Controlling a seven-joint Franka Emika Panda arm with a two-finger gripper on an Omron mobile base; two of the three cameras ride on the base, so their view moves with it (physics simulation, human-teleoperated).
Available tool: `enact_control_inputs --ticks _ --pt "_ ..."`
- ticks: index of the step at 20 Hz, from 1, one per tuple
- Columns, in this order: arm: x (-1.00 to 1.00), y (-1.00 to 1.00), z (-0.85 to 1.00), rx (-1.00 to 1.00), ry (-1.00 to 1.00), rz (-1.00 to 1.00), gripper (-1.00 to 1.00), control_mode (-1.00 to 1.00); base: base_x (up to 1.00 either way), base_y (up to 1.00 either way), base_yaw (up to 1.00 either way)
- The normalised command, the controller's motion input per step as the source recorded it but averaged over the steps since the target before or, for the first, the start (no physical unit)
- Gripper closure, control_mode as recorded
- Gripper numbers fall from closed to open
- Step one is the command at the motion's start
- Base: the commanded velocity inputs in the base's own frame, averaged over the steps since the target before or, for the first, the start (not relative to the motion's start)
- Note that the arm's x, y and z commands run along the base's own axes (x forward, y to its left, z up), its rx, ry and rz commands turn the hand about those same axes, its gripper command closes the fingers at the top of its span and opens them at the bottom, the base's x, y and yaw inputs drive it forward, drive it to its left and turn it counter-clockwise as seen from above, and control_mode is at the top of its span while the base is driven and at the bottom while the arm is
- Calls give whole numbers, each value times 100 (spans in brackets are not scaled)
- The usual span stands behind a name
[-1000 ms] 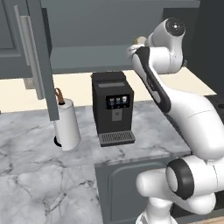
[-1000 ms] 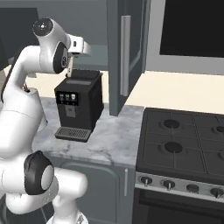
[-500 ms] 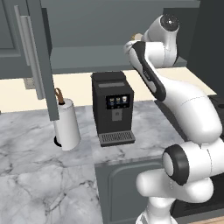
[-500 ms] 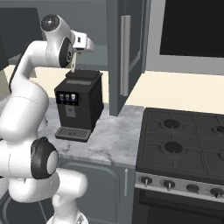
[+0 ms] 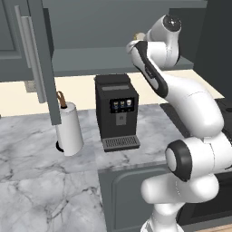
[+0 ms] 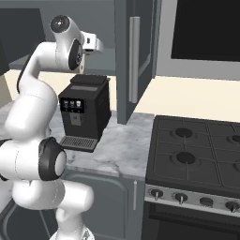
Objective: Pick up the bar soap and dish brush from the sink, and place them back in the cabinet, and close the cabinet doors.
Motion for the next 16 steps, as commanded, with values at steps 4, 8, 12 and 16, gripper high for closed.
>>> enact_control_inputs --ticks 4,8,12,16 --pt "25 0 -5 0 -3 1 100 -100 0 0 0" --pt "24 0 -11 0 -3 2 100 -100 0 0 0" --pt "25 0 -15 0 -3 2 100 -100 0 0 0" --pt "30 0 -13 0 -2 2 100 -100 0 0 0"
